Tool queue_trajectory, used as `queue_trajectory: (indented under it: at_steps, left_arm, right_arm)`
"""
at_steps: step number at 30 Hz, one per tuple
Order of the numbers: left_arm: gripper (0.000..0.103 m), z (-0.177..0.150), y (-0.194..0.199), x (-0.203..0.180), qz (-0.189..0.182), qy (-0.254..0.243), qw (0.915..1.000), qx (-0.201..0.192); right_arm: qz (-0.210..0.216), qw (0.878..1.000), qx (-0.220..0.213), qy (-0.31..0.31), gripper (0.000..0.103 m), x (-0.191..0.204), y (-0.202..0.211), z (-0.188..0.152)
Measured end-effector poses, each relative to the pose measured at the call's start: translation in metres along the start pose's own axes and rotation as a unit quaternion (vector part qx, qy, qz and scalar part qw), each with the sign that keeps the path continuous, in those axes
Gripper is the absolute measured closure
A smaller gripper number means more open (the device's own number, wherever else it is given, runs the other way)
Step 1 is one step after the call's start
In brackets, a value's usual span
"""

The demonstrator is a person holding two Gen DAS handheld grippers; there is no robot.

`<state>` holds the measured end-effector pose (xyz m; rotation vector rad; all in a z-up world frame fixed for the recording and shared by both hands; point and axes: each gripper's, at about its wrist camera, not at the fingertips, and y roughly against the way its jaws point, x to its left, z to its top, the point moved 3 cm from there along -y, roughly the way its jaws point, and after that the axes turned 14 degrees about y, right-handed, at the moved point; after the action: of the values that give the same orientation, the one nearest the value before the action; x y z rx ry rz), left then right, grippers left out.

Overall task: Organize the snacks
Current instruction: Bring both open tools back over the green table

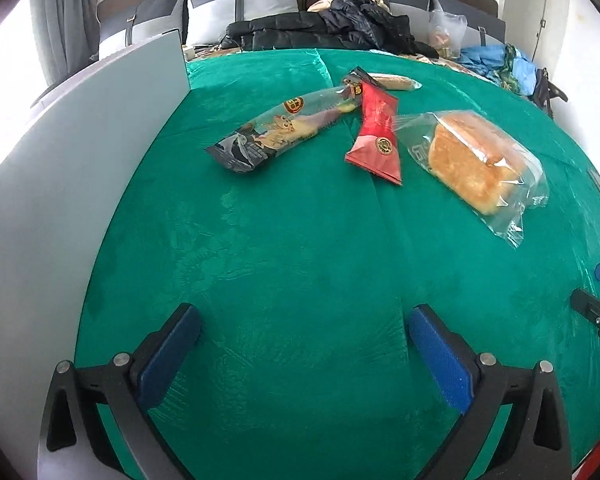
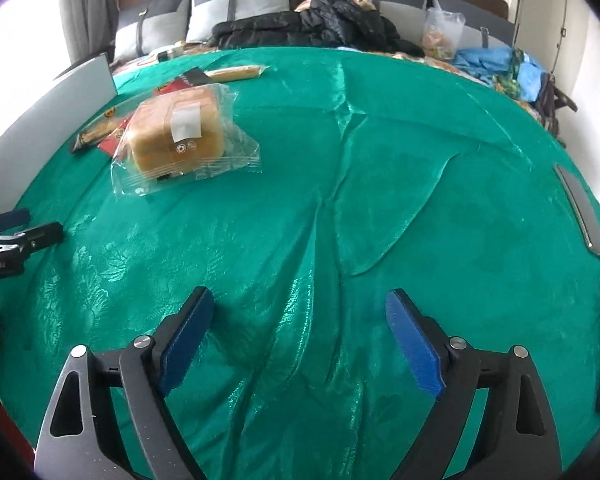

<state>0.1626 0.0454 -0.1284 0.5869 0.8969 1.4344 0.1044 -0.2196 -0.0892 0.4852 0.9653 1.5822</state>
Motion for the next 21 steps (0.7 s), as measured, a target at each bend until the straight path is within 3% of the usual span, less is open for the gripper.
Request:
queue_trajectory:
  at_steps: [21]
  left_arm:
    - [0.000,0.0006,-0.0007,0.0002,0.001,0.001,1.0000,-0.001]
  right_arm:
    - [0.001,1.000,0.000,-0.001,0.010,0.0002,-0.0005,0.0000]
